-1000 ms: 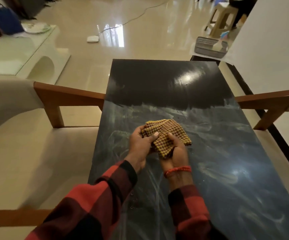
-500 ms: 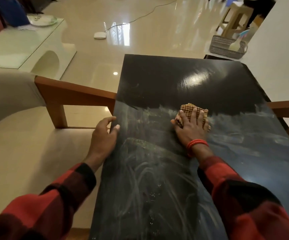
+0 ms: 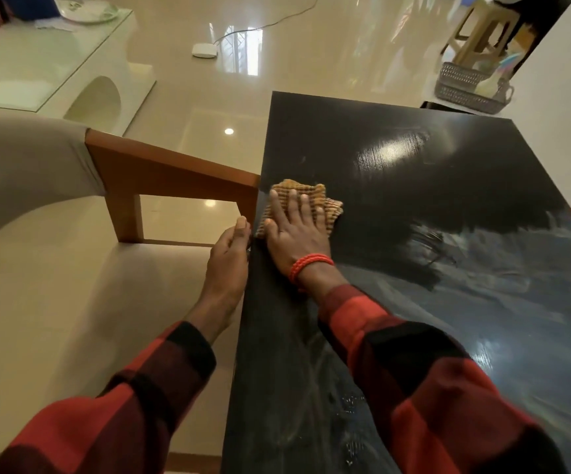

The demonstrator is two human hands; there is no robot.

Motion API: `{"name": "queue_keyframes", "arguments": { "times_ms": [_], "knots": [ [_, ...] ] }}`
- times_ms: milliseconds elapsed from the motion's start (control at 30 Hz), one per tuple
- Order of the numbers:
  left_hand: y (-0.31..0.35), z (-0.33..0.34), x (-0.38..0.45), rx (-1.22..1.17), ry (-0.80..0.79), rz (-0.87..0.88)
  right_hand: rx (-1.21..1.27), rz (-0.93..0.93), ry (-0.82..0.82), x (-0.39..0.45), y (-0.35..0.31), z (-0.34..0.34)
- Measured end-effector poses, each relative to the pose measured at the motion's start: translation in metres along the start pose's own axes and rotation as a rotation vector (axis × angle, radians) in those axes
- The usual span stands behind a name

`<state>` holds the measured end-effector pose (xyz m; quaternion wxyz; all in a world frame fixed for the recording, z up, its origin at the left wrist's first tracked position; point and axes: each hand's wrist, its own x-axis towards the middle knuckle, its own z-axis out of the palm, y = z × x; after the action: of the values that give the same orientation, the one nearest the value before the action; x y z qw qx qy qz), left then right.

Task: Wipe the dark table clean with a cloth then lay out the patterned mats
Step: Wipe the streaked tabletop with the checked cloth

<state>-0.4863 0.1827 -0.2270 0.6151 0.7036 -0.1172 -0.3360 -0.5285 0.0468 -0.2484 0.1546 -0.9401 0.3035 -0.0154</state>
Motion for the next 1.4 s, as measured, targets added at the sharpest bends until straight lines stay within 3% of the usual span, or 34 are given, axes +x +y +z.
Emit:
{"name": "queue_keyframes", "arguments": {
  "times_ms": [200,533,833,967,1133,1267,1400],
  "knots": [
    [0.002,-0.005,0.008,-0.059,-0.015,0.013,-0.020,-0.008,0.078,0.023,-0.019,0.003],
    [-0.005,-0.013,0.007,-0.098,-0.060,0.014,-0.142,0.061,-0.024,0.088,-0.010,-0.005],
    [-0.005,-0.026,-0.021,-0.090,-0.004,-0.061,-0.086,-0.009,-0.001,-0.016,-0.015,0.011],
    [-0.006,-0.016,-0.029,0.174,-0.028,0.048,-0.068,-0.030,0.019,-0.054,-0.006,0.015],
    [0.005,0.003,-0.024,0.771,-0.005,0.309,-0.090,0.032,0.061,-0.048,0.021,0.004],
    [0.018,0.040,-0.016,0.901,-0.085,0.470,-0.112,0.185,0.099,-0.048,0.075,-0.013],
    [0.019,0.077,-0.009,0.990,-0.169,0.499,-0.112,0.320,0.081,-0.063,0.136,-0.030]
  ]
}}
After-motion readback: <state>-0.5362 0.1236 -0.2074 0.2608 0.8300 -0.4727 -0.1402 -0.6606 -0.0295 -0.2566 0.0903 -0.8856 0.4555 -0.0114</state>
